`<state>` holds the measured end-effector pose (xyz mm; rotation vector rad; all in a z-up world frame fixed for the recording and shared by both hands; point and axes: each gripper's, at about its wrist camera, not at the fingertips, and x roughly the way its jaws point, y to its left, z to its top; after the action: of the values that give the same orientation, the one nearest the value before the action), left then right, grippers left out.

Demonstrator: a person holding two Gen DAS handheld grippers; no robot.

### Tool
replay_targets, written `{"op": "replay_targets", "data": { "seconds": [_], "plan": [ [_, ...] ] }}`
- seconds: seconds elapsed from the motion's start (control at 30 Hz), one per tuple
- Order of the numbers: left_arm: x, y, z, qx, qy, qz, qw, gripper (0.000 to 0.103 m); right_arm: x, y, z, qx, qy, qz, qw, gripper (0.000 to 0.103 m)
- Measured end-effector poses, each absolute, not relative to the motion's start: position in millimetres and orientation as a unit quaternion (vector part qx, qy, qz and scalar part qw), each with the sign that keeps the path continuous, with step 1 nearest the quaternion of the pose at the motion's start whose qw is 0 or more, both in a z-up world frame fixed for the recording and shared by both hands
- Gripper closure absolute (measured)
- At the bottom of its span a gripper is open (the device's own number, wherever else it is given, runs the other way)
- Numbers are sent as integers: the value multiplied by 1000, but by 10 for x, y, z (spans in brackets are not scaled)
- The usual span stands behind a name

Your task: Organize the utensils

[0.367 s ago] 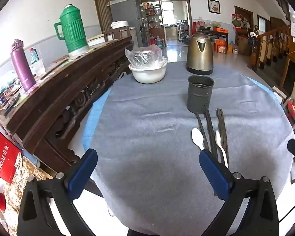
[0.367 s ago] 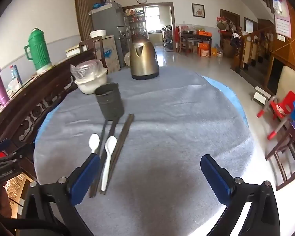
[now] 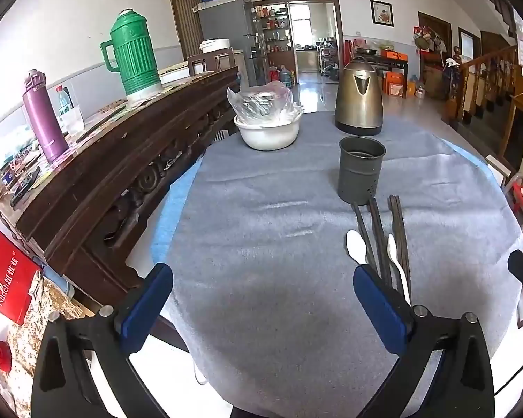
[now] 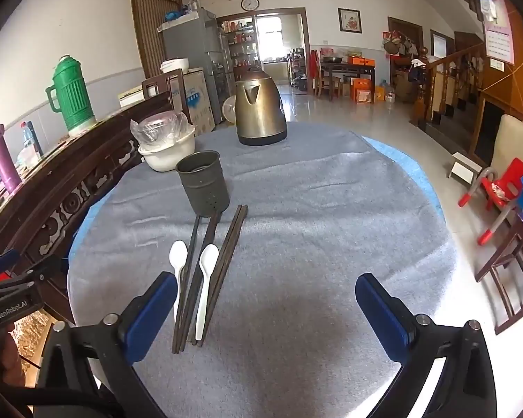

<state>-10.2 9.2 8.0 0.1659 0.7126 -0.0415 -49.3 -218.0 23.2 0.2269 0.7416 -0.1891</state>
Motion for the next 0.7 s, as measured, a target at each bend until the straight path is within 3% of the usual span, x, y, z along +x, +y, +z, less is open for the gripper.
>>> {"op": "replay_targets", "data": {
  "seconds": [0.7],
  "plan": [
    [-506,140,274,87,310,-24,946,0,-1029,-1937,368,102,279,-84,951,0]
  ]
}}
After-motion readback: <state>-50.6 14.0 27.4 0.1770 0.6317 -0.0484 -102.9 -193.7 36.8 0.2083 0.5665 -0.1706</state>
